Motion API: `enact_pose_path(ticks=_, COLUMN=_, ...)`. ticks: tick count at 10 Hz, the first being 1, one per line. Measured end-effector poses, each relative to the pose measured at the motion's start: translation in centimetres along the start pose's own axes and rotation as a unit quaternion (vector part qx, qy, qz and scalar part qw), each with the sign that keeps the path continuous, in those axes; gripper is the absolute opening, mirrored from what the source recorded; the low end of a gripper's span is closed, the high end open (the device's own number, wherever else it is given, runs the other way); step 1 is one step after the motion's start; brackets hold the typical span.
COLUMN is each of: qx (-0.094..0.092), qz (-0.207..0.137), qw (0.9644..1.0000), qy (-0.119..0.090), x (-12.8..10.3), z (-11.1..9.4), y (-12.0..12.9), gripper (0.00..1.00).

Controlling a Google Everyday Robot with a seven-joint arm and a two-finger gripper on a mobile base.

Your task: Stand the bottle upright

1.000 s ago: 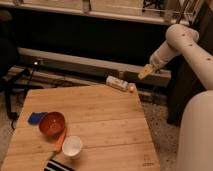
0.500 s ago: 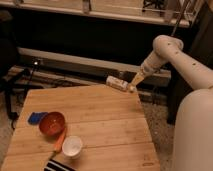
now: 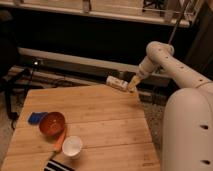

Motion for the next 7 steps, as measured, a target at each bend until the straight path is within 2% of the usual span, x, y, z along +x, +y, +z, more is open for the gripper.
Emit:
enact_pose_path(ticks=3, qx=-0.01, qz=-0.002, qw=0.9999, qy=0.011, x=1.0, z=1.7, y=-1.2, gripper=0.65)
enact_pose_path(ticks=7, qx=-0.016, qz=-0.011, qw=0.999, qy=0.04, x=1.8, z=3.9, y=-2.4, gripper=0.65)
